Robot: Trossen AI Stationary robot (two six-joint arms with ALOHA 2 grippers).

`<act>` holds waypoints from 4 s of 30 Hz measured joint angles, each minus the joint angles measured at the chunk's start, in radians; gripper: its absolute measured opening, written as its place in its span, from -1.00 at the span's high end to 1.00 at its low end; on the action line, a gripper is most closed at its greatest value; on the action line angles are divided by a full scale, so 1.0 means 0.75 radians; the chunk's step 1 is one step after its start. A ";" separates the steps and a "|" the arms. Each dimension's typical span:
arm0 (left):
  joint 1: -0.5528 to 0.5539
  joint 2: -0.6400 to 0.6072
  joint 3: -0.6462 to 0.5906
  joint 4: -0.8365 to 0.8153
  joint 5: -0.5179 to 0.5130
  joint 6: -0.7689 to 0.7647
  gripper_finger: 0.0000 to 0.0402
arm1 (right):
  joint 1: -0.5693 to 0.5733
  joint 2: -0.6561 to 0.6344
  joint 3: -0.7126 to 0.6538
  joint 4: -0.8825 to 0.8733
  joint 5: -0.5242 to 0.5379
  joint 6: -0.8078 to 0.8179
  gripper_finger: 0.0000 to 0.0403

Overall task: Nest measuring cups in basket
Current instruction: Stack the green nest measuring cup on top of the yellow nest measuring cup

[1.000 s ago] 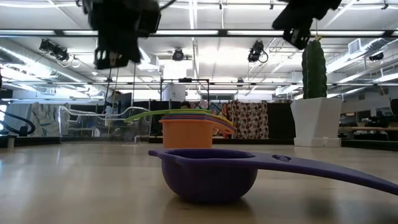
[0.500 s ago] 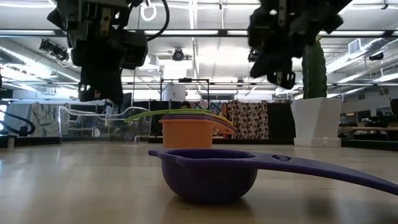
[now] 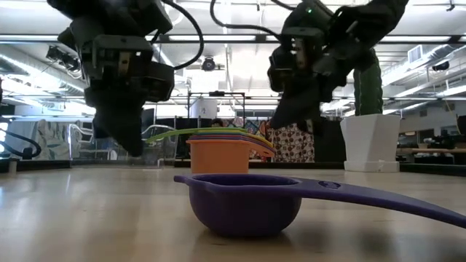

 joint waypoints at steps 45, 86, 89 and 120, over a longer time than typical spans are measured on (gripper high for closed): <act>0.544 0.008 0.001 0.186 0.190 0.696 0.98 | -0.067 0.039 -0.001 -0.020 -0.011 -0.025 0.98; 0.553 0.162 0.092 0.077 0.301 1.160 0.98 | -0.068 0.039 -0.001 -0.022 -0.011 0.016 0.98; 0.574 0.165 0.164 0.012 0.289 1.236 0.98 | -0.068 0.039 -0.001 -0.022 -0.011 0.016 0.98; 0.609 0.433 0.650 -0.204 0.339 1.516 0.98 | -0.068 0.039 -0.001 -0.029 -0.012 0.014 0.98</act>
